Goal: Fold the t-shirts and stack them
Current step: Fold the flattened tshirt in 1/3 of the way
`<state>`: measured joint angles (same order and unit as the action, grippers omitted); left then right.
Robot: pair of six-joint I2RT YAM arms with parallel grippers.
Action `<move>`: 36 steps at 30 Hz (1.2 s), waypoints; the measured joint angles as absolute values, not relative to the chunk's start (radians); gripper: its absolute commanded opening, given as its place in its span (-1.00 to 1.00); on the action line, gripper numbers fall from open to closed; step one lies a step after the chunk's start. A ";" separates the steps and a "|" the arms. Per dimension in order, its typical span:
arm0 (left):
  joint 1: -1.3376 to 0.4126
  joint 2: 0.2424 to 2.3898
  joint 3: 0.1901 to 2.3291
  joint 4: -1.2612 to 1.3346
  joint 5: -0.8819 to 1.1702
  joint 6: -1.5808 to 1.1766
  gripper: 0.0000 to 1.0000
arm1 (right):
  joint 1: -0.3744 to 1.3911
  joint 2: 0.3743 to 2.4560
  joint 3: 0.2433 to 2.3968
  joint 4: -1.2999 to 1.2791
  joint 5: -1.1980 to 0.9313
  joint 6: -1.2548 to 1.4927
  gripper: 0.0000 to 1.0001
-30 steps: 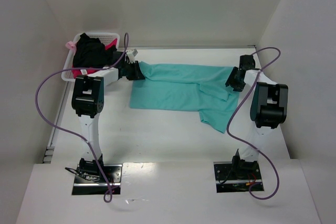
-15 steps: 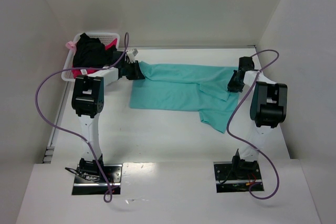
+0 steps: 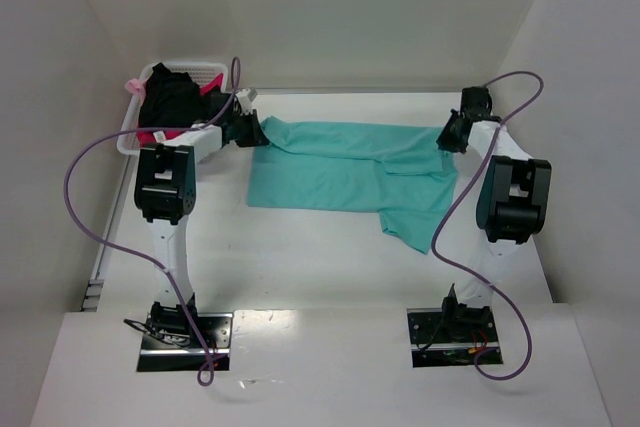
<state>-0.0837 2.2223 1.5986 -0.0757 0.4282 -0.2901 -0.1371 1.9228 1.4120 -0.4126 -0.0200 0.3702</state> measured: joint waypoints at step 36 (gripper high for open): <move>-0.067 2.217 1.910 -0.150 0.258 -0.268 -1.00 | -0.144 2.085 1.827 -0.411 -0.122 0.392 -1.00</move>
<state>-0.0666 2.2169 1.9099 -0.1501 0.2584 -0.2676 -0.1440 2.0853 1.8267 -0.4107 -0.1223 0.3916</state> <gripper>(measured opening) 0.007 0.004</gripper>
